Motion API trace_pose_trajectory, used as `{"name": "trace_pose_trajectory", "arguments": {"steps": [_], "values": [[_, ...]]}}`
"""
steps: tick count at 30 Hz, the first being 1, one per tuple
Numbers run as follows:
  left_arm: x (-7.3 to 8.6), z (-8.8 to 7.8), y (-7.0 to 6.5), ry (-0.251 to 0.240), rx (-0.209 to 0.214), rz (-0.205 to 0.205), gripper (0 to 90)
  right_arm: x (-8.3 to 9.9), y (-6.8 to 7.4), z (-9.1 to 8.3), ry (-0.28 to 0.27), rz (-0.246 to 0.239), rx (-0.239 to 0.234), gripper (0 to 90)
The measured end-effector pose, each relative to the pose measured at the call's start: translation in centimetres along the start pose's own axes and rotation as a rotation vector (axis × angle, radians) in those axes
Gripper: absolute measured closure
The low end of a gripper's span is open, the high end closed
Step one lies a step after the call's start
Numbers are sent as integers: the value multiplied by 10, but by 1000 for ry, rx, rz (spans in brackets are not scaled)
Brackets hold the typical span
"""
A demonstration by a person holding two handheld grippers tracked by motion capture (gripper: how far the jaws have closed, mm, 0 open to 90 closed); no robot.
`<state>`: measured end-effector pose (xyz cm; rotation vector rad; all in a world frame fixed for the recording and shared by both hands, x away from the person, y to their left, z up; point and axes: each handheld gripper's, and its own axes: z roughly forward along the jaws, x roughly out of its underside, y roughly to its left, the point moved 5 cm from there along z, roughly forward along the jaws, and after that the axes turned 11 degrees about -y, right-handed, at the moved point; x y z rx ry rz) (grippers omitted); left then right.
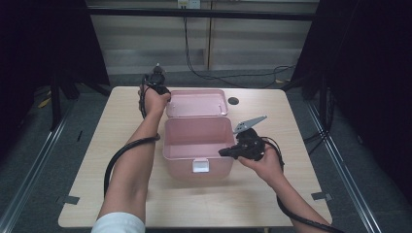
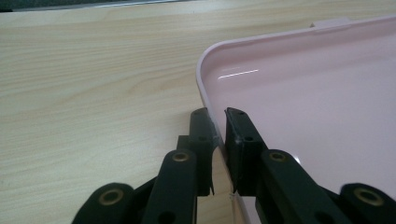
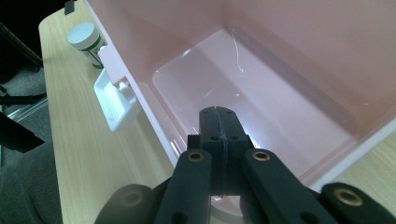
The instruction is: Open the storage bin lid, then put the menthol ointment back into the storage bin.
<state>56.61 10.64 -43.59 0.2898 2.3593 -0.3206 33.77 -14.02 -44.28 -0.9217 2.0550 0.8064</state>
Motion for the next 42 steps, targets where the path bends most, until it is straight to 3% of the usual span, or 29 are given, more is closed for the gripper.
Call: {"name": "trace_pose_trajectory", "arguments": {"steps": [14, 19, 25, 29, 42], "values": [[4, -8, -4, 12, 22, -8, 672, 0, 0, 0, -13, -5, 12, 900], [4, -21, -4, 17, 31, -30, 522, -2, 0, -2, -22, 0, 36, 841], [5, -42, 3, 20, 41, -19, 420, -3, -2, -10, -42, 17, 48, 768], [6, -56, 7, 9, 51, -9, 398, -5, -1, -14, -44, 11, 67, 729], [31, -89, 20, 51, 115, 14, 361, -9, 2, -24, -10, -12, 97, 746]]}}
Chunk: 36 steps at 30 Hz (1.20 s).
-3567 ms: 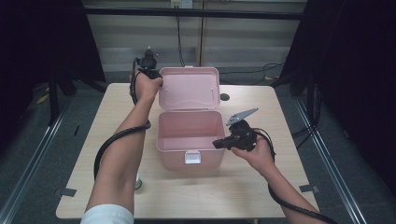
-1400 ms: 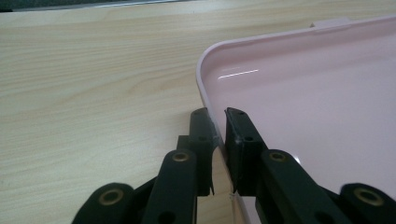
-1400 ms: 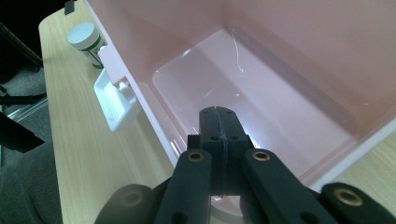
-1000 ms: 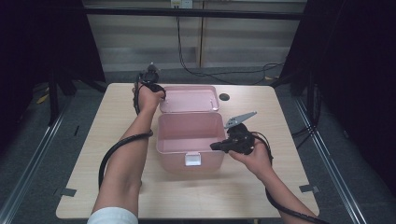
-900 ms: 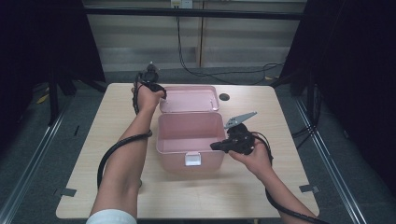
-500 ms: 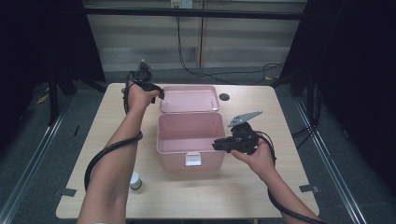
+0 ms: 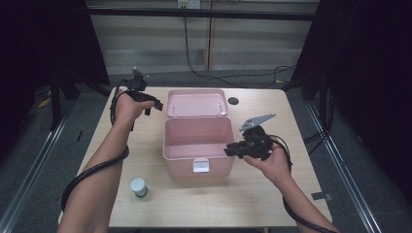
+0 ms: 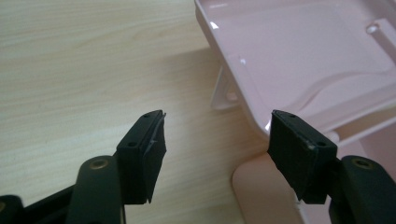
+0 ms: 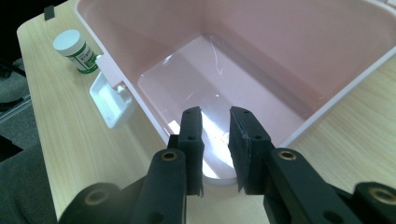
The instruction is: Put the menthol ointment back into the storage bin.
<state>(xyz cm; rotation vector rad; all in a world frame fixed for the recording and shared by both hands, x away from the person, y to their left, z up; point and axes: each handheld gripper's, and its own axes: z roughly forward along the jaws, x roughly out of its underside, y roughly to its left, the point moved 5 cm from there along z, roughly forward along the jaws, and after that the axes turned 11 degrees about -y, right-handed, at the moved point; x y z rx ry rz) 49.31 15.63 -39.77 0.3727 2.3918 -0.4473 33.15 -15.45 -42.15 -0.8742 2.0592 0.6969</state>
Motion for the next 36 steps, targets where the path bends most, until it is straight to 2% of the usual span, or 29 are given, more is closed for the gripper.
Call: {"name": "trace_pose_trajectory", "arguments": {"steps": [8, 11, 15, 19, 26, 27, 28, 31, 33, 36], "values": [[19, -15, 4, 18, 23, 19, 355, -2, 1, -7, 5, -7, 9, 783], [23, -18, 4, 20, 27, 31, 355, -4, 2, -9, 4, -12, 6, 811], [31, -27, 1, 19, 53, 55, 355, -7, 5, -10, 4, -15, -6, 846], [41, -32, 0, 27, 69, 55, 357, -10, 9, -10, 2, -21, -17, 861], [54, -39, -4, 46, 96, 71, 361, -14, 15, -13, -4, -34, -24, 863], [57, -42, -4, 56, 99, 89, 361, -15, 16, -14, -4, -39, -24, 863], [57, -42, -4, 56, 99, 89, 361, -15, 16, -14, -4, -39, -24, 863], [63, -46, -4, 61, 113, 94, 361, -15, 15, -16, -5, -39, -19, 863], [71, -50, -5, 71, 122, 120, 362, -14, 12, -18, 3, -45, -5, 855], [78, -54, -4, 78, 128, 128, 364, -12, 8, -22, -12, -42, 8, 835]]}}
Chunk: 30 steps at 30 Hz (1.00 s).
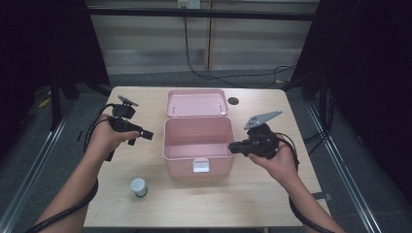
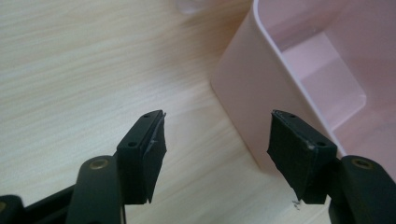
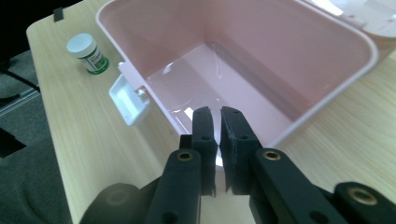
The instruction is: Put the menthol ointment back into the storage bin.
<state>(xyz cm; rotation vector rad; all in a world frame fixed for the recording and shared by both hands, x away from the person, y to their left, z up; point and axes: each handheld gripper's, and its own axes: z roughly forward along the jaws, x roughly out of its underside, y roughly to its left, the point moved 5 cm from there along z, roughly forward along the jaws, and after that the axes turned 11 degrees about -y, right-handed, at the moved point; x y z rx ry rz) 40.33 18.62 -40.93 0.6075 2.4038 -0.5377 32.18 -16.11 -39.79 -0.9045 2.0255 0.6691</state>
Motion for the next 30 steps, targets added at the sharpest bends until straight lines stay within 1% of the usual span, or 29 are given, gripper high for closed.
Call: {"name": "trace_pose_trajectory", "arguments": {"steps": [1, 2, 5, 6, 7, 8, 9, 10, 12, 14, 15, 16, 18, 19, 20, 23, 24, 26, 28, 29, 30], "values": [[3, -1, 0, 2, -2, 7, 364, 1, -2, -2, -6, 1, 6, 827], [5, -3, 0, 2, 5, 13, 365, 2, -4, -4, -14, 8, 9, 816], [13, -6, 0, 11, 9, 20, 365, 6, -10, -11, -18, 18, 33, 784], [13, -6, 0, 11, 9, 20, 365, 8, -12, -13, -21, 23, 39, 773], [17, -8, 2, 11, 4, 18, 366, 11, -14, -14, -25, 29, 44, 769], [17, -8, 2, 11, 4, 18, 366, 13, -16, -16, -20, 34, 56, 753], [20, -10, 3, 10, 5, 9, 366, 16, -18, -17, -18, 34, 66, 739], [20, -10, 3, 10, 5, 9, 366, 16, -18, -17, -18, 34, 66, 739], [25, -12, 4, 15, 7, 5, 366, 23, -25, -22, -42, 53, 88, 690], [27, -12, 5, 22, 9, 9, 365, 29, -32, -24, -44, 65, 110, 655], [29, -12, 5, 22, 3, 1, 365, 33, -34, -25, -42, 73, 122, 634], [29, -12, 5, 22, 3, 1, 363, 33, -34, -25, -42, 73, 122, 634], [31, -13, 7, 31, 5, 6, 363, 40, -40, -26, -38, 75, 136, 607], [32, -13, 7, 31, 2, 6, 359, 47, -45, -27, -37, 91, 147, 577], [33, -13, 6, 22, 4, -4, 359, 51, -47, -27, -40, 97, 150, 565], [36, -14, 7, 27, 5, -3, 357, 61, -52, -25, -40, 114, 165, 511], [36, -15, 7, 32, 2, 0, 356, 64, -53, -25, -43, 122, 163, 498], [37, -15, 7, 27, -1, -1, 355, 70, -56, -22, -42, 130, 171, 459], [39, -16, 6, 25, 20, -10, 355, 76, -57, -18, -43, 137, 167, 423], [39, -16, 6, 25, 26, -11, 354, 79, -59, -17, -34, 133, 178, 397], [40, -17, 6, 24, 22, -14, 354, 82, -59, -14, -31, 128, 182, 384]]}}
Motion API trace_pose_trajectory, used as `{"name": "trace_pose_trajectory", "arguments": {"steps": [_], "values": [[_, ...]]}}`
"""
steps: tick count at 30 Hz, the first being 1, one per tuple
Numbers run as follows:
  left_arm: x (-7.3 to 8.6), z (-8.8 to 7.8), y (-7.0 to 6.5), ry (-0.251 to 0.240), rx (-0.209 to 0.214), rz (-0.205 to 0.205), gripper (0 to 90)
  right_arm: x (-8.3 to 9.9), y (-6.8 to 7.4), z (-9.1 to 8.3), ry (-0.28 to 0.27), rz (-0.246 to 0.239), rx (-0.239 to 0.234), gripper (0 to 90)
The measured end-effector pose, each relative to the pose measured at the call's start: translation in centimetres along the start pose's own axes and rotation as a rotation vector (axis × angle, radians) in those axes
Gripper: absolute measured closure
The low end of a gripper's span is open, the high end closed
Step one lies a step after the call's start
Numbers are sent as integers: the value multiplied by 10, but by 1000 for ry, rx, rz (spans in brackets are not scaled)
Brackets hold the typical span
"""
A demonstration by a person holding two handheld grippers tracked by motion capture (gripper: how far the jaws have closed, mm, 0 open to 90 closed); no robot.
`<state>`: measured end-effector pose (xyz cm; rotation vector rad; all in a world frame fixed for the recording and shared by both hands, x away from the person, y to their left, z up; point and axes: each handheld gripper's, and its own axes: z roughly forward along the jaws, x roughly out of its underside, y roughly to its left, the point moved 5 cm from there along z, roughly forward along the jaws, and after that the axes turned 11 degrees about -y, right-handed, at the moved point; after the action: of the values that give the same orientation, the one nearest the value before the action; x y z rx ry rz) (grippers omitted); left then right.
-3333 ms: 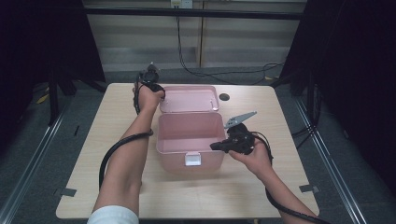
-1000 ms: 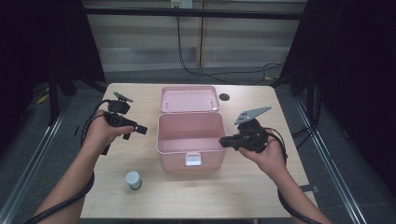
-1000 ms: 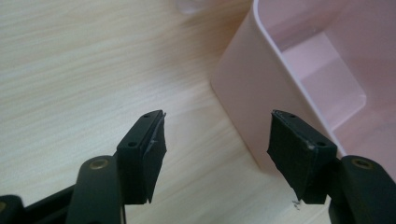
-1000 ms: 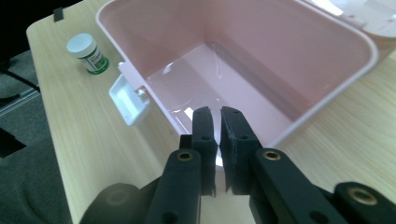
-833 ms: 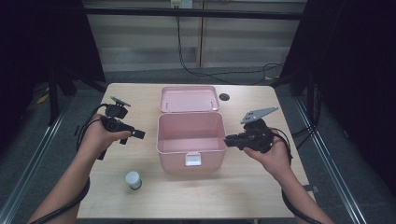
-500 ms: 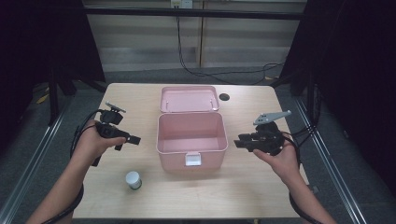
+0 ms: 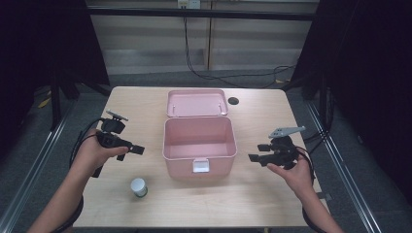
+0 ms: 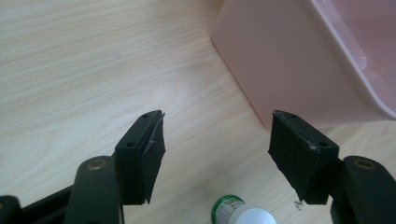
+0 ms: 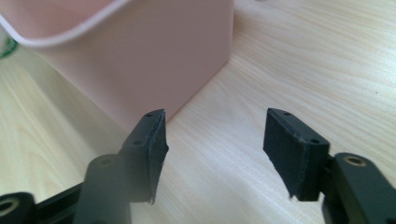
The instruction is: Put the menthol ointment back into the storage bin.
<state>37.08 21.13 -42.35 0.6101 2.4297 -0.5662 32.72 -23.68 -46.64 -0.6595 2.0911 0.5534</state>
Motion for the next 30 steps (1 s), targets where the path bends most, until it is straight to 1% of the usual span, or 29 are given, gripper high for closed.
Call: {"name": "trace_pose_trajectory", "arguments": {"steps": [3, 4, 5, 6, 7, 9, 10, 11, 12, 13, 15, 16, 18, 20, 21, 23, 24, 25, 28, 29, 30], "values": [[2, -1, 3, -6, -6, -8, 353, 8, -2, 7, 9, -27, 9, 333], [2, -1, 3, -6, -6, -8, 352, 8, -2, 7, 9, -27, 9, 333], [3, -2, 4, -2, -5, -8, 351, 12, -2, 11, 8, -31, 5, 314], [5, -4, 5, -1, -8, -9, 351, 15, -2, 13, 17, -36, 14, 301], [6, -4, 5, -6, -11, -11, 350, 18, -3, 15, 26, -44, 15, 291], [8, -6, 6, 2, -12, -8, 348, 24, -3, 20, 42, -64, 15, 277], [9, -6, 6, 0, -15, -10, 347, 27, -3, 23, 46, -72, 9, 261], [10, -7, 7, 7, -16, -3, 346, 30, -2, 25, 50, -68, 4, 246], [11, -7, 7, 3, -21, -8, 346, 32, -2, 27, 47, -77, 6, 243], [13, -7, 7, 9, -19, -6, 346, 34, -2, 29, 46, -76, 4, 238], [15, -6, 7, 5, -21, -11, 345, 39, -2, 34, 49, -100, 2, 218], [17, -7, 7, 18, -17, 0, 345, 40, -1, 35, 52, -108, 2, 207], [19, -5, 6, 19, -19, 7, 344, 44, 0, 38, 53, -123, -1, 192], [22, -5, 4, 26, -19, 9, 343, 47, 1, 42, 55, -123, -7, 191], [23, -5, 4, 32, -21, 22, 343, 49, 1, 44, 61, -130, -9, 191], [26, -6, 2, 42, -15, 33, 343, 53, 1, 47, 75, -129, -13, 190], [26, -6, 1, 34, -16, 28, 343, 55, 1, 49, 84, -137, -11, 186], [27, -7, 1, 42, -14, 36, 343, 57, 1, 51, 94, -145, 0, 168], [30, -7, 0, 37, -21, 33, 343, 57, -1, 52, 74, -140, 1, 166], [31, -8, 0, 50, -17, 42, 342, 58, -1, 52, 69, -139, -1, 162], [32, -8, -1, 46, -16, 40, 342, 58, -1, 52, 67, -134, 1, 158]]}}
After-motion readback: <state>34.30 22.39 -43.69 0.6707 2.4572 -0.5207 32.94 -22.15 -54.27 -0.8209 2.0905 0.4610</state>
